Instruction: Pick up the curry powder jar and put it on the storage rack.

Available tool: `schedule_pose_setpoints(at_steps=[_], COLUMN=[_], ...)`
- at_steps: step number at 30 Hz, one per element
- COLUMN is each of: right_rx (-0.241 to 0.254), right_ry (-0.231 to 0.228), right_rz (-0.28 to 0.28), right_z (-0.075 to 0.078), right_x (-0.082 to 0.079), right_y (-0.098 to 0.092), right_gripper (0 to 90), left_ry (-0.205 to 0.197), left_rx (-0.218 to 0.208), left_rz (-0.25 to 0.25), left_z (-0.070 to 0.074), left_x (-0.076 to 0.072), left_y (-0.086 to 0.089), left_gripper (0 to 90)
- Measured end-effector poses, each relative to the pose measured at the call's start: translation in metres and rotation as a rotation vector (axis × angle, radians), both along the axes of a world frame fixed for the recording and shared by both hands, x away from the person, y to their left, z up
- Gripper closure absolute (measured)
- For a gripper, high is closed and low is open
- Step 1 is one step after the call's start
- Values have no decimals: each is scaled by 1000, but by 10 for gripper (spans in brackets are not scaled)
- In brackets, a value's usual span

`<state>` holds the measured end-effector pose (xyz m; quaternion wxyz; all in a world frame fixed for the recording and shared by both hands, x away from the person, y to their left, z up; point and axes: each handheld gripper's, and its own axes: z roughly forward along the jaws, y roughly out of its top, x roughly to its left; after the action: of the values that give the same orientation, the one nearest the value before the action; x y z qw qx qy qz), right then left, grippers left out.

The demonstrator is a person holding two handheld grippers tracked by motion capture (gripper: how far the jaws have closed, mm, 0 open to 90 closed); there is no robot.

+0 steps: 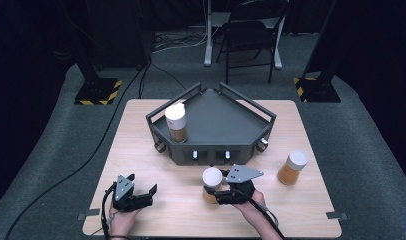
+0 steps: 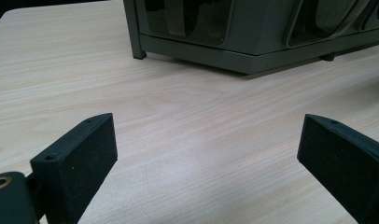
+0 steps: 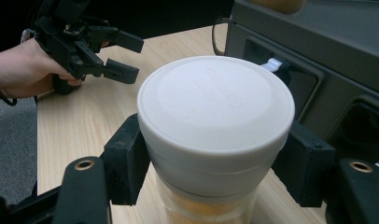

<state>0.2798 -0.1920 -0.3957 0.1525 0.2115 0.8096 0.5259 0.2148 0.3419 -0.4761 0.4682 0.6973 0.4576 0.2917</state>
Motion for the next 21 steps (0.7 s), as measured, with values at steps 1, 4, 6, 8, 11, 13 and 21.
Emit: schedule_pose_setpoints(at_steps=[1, 4, 6, 8, 11, 13, 21], right_rx=[1, -3, -3, 2, 5, 6, 15], right_ry=[1, -1, 0, 3, 6, 8, 6], right_rz=[0, -7, -15, -21, -29, -35, -60], right_z=[2, 8, 11, 14, 18, 22, 34], right_x=[1, 0, 1, 1, 2, 3, 6], right_y=[0, 1, 1, 1, 1, 1, 1], right_gripper=[330, 330, 330, 331, 331, 331, 331], left_ry=[0, -1, 0, -1, 0, -1, 0], left_rx=[0, 2, 1, 2, 1, 2, 1], left_rz=[0, -1, 0, 0, 0, 0, -1], left_z=[0, 0, 0, 0, 0, 0, 0], left_x=[0, 0, 0, 0, 0, 0, 0], left_y=[0, 0, 0, 0, 0, 0, 0], left_gripper=[48, 48, 48, 48, 48, 48, 48])
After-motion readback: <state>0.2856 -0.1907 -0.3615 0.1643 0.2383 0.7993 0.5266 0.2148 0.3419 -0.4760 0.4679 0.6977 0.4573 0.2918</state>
